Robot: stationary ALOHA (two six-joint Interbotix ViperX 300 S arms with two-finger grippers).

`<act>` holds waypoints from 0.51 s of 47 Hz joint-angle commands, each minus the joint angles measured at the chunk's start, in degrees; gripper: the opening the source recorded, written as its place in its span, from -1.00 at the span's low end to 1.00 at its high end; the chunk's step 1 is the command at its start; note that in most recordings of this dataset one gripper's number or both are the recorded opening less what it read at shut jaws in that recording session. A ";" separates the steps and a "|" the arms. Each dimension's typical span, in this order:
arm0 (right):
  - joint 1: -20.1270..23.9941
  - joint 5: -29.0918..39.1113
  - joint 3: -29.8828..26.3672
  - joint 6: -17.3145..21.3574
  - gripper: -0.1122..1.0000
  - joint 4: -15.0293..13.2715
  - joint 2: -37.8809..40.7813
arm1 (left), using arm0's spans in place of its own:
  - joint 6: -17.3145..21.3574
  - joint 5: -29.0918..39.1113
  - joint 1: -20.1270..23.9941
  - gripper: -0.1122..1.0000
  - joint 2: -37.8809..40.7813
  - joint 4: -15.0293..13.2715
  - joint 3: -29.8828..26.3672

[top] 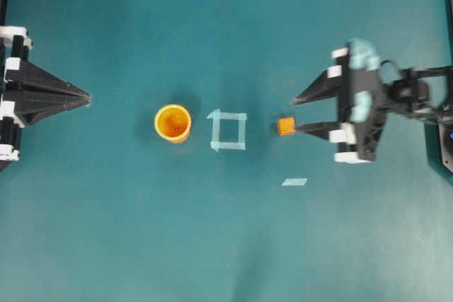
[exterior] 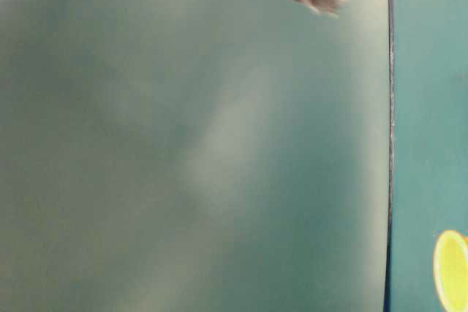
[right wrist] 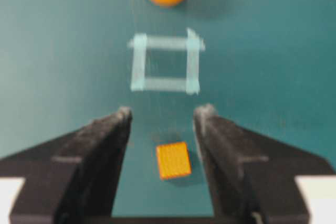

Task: Move the block to the right with right arm.
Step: 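Move the right gripper left toward the small orange cube, fingers open, then close the right gripper around the orange cube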

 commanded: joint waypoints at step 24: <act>0.00 0.79 -4.66 -0.26 0.23 -3.43 16.08 | -0.09 0.00 -0.18 -0.80 0.53 0.09 -1.58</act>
